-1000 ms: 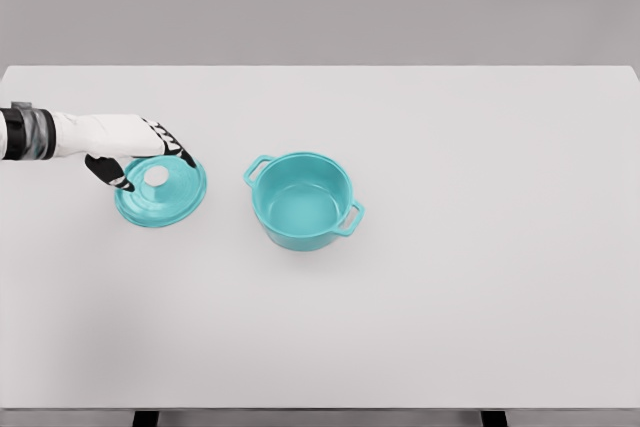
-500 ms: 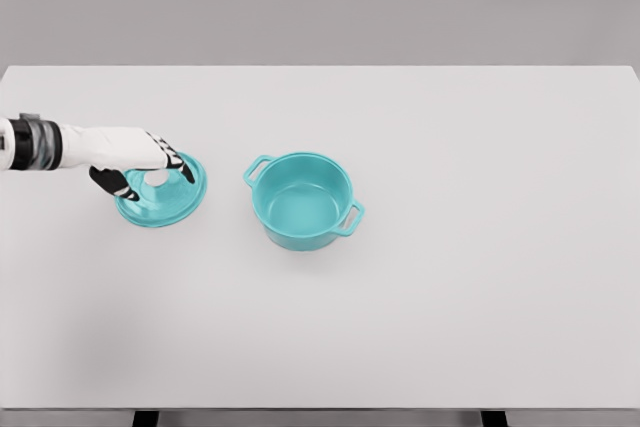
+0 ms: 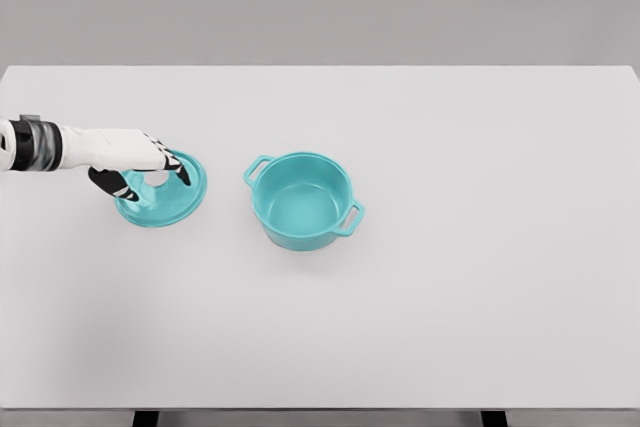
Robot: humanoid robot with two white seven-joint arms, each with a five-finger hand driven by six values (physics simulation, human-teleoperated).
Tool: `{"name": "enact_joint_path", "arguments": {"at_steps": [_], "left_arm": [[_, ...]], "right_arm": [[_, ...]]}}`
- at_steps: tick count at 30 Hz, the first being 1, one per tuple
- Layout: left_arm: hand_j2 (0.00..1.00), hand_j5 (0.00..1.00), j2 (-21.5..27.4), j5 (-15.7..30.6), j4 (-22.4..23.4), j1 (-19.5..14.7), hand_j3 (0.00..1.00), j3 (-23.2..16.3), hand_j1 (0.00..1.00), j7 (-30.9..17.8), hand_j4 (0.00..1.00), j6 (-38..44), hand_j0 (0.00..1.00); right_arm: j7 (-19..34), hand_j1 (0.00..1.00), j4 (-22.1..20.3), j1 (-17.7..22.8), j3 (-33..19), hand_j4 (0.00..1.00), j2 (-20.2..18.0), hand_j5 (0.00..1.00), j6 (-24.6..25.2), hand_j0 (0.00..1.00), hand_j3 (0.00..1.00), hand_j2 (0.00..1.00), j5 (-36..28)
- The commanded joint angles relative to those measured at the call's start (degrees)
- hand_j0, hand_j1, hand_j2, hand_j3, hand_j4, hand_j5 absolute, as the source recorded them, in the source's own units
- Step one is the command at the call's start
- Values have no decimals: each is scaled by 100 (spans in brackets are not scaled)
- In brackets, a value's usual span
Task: Cover the pot with left arm
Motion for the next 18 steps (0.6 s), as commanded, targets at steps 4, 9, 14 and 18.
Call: {"name": "enact_joint_path", "arguments": {"at_steps": [4,9,14,18], "left_arm": [[78,78,-45,4,127,-9,78,6,78,2,78,13,78],[70,70,-81,4,127,-26,70,6,70,2,70,13,70],[63,63,-81,4,127,-26,63,6,63,2,63,13,63],[58,58,-81,4,127,-26,58,6,58,2,58,13,58]], "right_arm": [[2,100,0,0,-3,100,-1,100,1,100,100,100,-2],[2,100,0,0,-3,100,-1,100,-8,100,100,100,-2],[2,100,0,0,-3,100,-1,100,1,100,100,100,-2],[2,100,0,0,6,100,-1,100,-8,100,100,100,-2]]}}
